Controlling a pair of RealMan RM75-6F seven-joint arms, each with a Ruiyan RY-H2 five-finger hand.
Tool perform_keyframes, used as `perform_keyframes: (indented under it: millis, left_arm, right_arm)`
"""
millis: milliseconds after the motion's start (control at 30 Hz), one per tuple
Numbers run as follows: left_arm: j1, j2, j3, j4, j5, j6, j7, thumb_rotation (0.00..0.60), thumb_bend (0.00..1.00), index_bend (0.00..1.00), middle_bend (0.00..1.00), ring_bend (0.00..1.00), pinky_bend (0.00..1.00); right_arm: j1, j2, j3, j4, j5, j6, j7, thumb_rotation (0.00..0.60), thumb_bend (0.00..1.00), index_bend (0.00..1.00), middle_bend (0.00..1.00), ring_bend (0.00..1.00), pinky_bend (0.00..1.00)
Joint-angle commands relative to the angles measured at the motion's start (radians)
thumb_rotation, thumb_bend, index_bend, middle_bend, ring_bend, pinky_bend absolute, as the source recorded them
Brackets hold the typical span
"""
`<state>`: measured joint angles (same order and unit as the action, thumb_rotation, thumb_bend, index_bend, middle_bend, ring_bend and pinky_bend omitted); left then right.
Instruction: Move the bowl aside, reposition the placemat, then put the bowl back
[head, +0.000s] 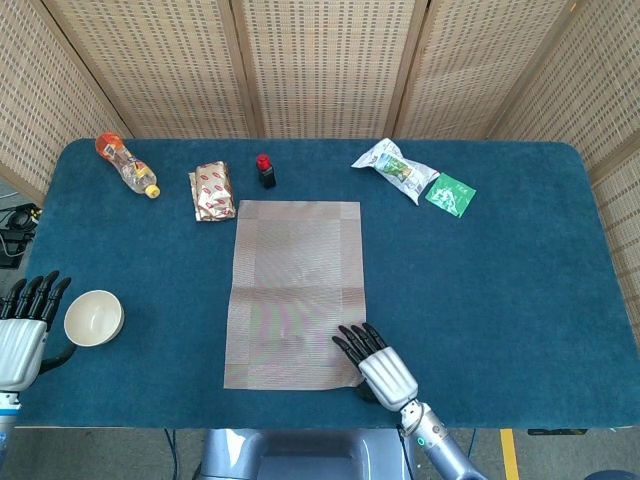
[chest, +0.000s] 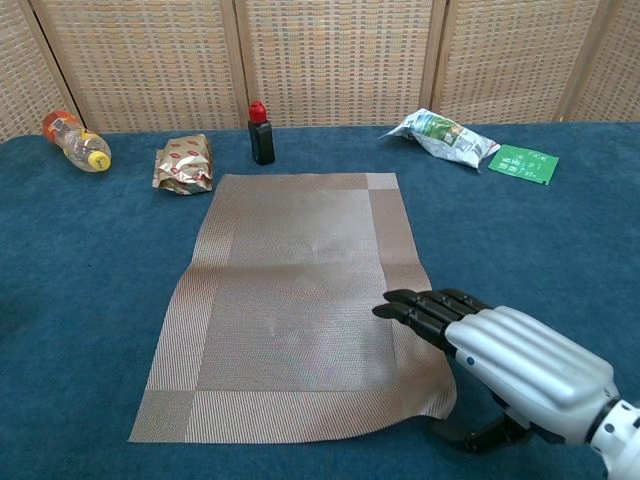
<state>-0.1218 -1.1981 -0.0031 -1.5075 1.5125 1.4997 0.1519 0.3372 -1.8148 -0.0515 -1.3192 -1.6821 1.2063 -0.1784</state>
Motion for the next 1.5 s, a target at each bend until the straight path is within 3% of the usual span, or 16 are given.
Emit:
perform_keyframes:
  millis: [33, 200, 333, 433, 500, 833, 1000, 1500]
  left_arm:
    - [0.001, 0.000, -0.001, 0.000, 0.000, 0.000, -0.001, 0.600, 0.18, 0.00, 0.00, 0.00, 0.00]
    - [0.003, 0.000, -0.003, 0.000, 0.004, 0.000, -0.003, 0.600, 0.18, 0.00, 0.00, 0.00, 0.00]
    - [0.003, -0.001, -0.005, 0.001, 0.003, -0.004, -0.005, 0.600, 0.18, 0.00, 0.00, 0.00, 0.00]
    - [0.002, -0.002, -0.005, 0.001, 0.001, -0.010, -0.005, 0.600, 0.18, 0.00, 0.00, 0.00, 0.00]
    - [0.002, -0.002, -0.006, 0.001, 0.000, -0.012, -0.005, 0.600, 0.18, 0.00, 0.00, 0.00, 0.00]
    - [0.003, 0.000, -0.010, 0.003, -0.003, -0.020, -0.015, 0.600, 0.18, 0.00, 0.00, 0.00, 0.00]
    - [0.003, 0.000, -0.011, 0.004, -0.001, -0.021, -0.019, 0.600, 0.18, 0.00, 0.00, 0.00, 0.00]
    - [0.004, -0.002, -0.010, 0.004, 0.008, -0.022, -0.020, 0.600, 0.18, 0.00, 0.00, 0.00, 0.00]
  right_arm:
    - [0.003, -0.002, -0.011, 0.012, -0.010, 0.010, 0.026, 0.600, 0.53, 0.07, 0.00, 0.00, 0.00]
    - [0.004, -0.007, -0.021, 0.018, -0.018, 0.020, 0.060, 0.600, 0.52, 0.12, 0.00, 0.00, 0.00]
    - [0.006, -0.017, -0.023, 0.029, -0.026, 0.034, 0.081, 0.600, 0.45, 0.31, 0.03, 0.00, 0.00]
    - [0.004, -0.042, -0.017, 0.062, -0.040, 0.069, 0.101, 0.600, 0.42, 0.47, 0.15, 0.00, 0.00]
    - [0.001, -0.062, -0.013, 0.089, -0.049, 0.094, 0.116, 0.600, 0.42, 0.51, 0.18, 0.00, 0.00]
    - [0.006, -0.104, -0.008, 0.151, -0.049, 0.113, 0.149, 0.600, 0.45, 0.58, 0.20, 0.00, 0.00]
    - [0.006, -0.106, -0.012, 0.152, -0.047, 0.114, 0.153, 0.600, 0.53, 0.58, 0.20, 0.00, 0.00]
    - [0.001, -0.084, -0.019, 0.119, -0.033, 0.113, 0.135, 0.600, 0.57, 0.59, 0.20, 0.00, 0.00]
